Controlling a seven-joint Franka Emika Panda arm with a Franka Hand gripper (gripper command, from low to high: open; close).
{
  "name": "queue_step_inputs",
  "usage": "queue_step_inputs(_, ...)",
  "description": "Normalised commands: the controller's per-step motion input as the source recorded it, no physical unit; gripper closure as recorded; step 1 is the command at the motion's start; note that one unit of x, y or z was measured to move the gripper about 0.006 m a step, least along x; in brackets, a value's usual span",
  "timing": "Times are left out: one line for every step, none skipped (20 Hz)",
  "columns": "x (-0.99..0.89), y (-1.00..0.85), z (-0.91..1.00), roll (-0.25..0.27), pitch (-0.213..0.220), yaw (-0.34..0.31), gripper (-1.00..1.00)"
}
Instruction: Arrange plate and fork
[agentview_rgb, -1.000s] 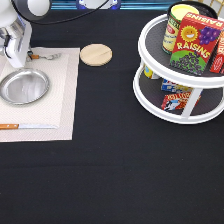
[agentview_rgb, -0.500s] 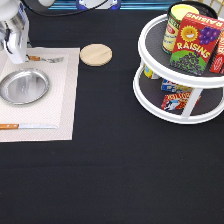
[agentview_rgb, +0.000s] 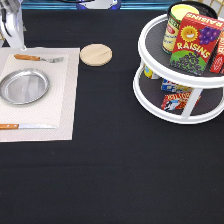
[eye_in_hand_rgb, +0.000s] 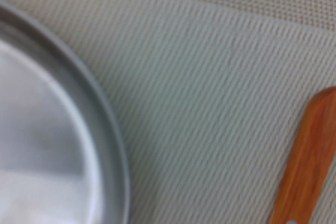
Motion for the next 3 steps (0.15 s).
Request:
queue_step_inputs(0.0,0.0,0.0,0.0,0.0,0.0,-1.0)
queue_step_inputs(0.0,0.0,0.0,0.0,0.0,0.0,-1.0)
queue_step_inputs(0.0,0.0,0.0,0.0,0.0,0.0,-1.0)
